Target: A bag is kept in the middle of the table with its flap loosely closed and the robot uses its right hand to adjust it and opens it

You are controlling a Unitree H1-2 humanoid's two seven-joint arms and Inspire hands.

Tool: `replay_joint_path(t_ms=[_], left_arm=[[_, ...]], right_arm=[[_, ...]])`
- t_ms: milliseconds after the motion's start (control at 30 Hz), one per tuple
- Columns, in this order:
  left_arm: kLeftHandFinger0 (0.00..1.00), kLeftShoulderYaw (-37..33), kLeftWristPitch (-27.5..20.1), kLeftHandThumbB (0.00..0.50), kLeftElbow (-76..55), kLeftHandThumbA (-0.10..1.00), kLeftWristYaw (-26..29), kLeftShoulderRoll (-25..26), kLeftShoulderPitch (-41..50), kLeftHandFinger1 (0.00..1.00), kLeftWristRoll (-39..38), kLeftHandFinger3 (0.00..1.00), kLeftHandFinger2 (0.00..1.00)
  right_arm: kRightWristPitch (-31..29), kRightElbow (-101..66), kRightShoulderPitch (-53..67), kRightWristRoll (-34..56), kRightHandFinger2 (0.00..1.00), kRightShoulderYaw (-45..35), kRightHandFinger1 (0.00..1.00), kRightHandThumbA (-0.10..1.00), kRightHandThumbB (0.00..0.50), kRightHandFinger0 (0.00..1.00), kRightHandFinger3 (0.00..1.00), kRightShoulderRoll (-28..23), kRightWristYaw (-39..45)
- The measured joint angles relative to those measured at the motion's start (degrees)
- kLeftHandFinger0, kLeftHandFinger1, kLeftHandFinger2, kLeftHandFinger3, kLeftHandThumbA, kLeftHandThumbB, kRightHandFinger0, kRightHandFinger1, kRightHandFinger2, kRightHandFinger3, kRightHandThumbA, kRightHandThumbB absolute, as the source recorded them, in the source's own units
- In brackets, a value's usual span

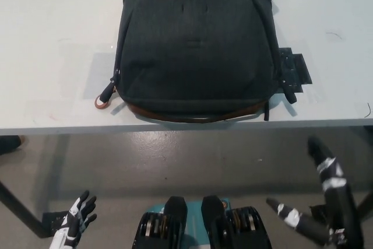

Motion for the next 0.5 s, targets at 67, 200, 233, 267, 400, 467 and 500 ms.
replay_joint_path(t_ms=[67, 200, 233, 267, 400, 467, 500], left_arm=[[1.0, -0.02, -0.01, 0.066, -0.38, 1.0, -0.19, 0.0, 0.22, 1.0, 0.0, 1.0, 1.0], [1.0, -0.04, -0.09, 0.045, -0.56, 1.0, -0.42, 0.01, 0.65, 1.0, 0.03, 1.0, 1.0], [1.0, -0.03, -0.11, 0.045, -0.55, 1.0, -0.46, 0.01, 0.85, 1.0, 0.05, 1.0, 1.0], [1.0, -0.03, -0.1, 0.045, -0.54, 1.0, -0.46, 0.0, 0.94, 1.0, 0.06, 1.0, 1.0], [1.0, -0.03, -0.1, 0.06, -0.46, 1.0, -0.48, -0.04, 1.11, 1.0, 0.06, 1.0, 1.0], [1.0, -0.03, -0.1, 0.053, -0.39, 1.0, -0.51, -0.05, 1.2, 1.0, 0.06, 1.0, 1.0], [1.0, -0.02, -0.1, 0.051, -0.39, 1.0, -0.51, -0.05, 1.23, 1.0, 0.06, 1.0, 1.0]], right_arm=[[0.97, -1.49, -2.97, 0.09, 1.0, -1.03, 1.0, 1.0, 0.235, 1.0, 1.0, -0.31, 0.02], [4.85, -3.81, -9.77, 1.07, 1.0, -2.54, 1.0, 1.0, 0.261, 1.0, 1.0, -2.27, 0.35], [6.63, -4.14, -12.76, 1.57, 1.0, -2.94, 1.0, 1.0, 0.286, 1.0, 1.0, -3.08, 0.54], [7.58, -4.13, -13.9, 1.82, 1.0, -3.12, 1.0, 1.0, 0.279, 1.0, 1.0, -3.35, 0.61], [12.87, -3.56, -20.58, 3.77, 1.0, -3.93, 1.0, 1.0, 0.208, 1.0, 1.0, -3.93, 0.93], [15.54, -1.6, -24.1, 4.69, 1.0, -4.27, 1.0, 1.0, 0.219, 1.0, 1.0, -4.07, 1.1], [16.58, -0.55, -25.7, 5.11, 1.0, -4.44, 1.0, 1.0, 0.232, 1.0, 1.0, -4.16, 1.15]])
